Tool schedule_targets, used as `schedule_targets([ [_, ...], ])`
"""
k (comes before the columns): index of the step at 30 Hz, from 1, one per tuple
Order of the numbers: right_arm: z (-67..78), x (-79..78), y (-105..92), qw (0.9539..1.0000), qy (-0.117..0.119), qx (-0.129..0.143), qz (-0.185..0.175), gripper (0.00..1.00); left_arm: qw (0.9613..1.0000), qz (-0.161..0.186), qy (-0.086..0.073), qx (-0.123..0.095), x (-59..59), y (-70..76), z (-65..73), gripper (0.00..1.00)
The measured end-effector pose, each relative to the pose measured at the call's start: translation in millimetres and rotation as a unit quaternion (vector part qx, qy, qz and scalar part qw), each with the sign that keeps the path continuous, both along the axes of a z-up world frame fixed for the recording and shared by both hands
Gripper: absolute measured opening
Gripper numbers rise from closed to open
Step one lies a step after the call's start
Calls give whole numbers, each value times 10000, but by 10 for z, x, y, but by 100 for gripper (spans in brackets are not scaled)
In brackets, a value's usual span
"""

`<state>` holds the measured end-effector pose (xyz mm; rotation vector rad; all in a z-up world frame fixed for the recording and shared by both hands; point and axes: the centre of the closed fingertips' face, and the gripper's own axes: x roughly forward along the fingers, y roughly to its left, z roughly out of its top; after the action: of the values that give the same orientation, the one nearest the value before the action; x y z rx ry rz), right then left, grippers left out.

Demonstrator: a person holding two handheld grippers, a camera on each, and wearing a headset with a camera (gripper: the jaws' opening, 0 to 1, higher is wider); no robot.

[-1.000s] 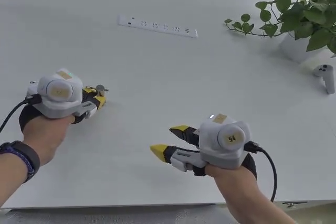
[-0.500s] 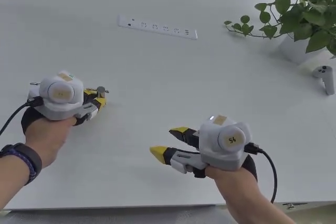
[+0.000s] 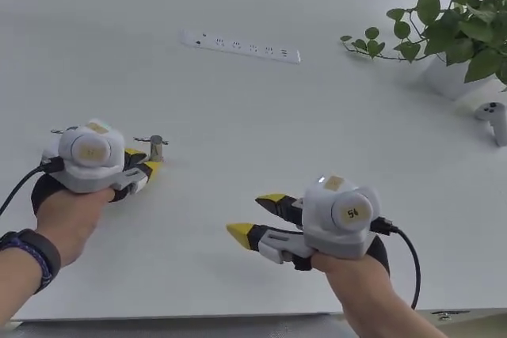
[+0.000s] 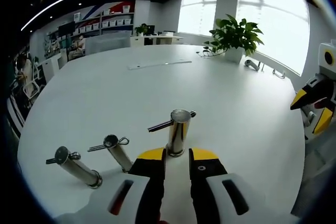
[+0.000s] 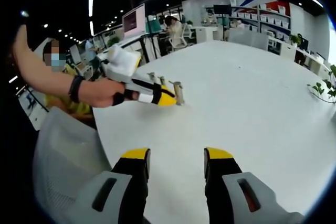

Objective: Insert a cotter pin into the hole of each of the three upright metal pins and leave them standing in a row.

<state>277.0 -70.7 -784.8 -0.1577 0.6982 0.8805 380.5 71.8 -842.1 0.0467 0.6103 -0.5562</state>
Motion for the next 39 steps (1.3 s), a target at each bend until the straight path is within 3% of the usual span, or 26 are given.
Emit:
schedule_targets([
  [18, -78, -20, 186, 9998, 114, 55, 163, 45, 9999, -6, 52, -97, -278, 141, 69, 19],
  [27, -91, 4, 264, 9995, 156, 114, 235, 47, 9999, -115, -7, -83, -372, 248, 135, 20],
  [39, -71, 48, 368, 9990, 137, 199, 377, 51, 9996, -152, -197, -127, -459, 420, 335, 24],
])
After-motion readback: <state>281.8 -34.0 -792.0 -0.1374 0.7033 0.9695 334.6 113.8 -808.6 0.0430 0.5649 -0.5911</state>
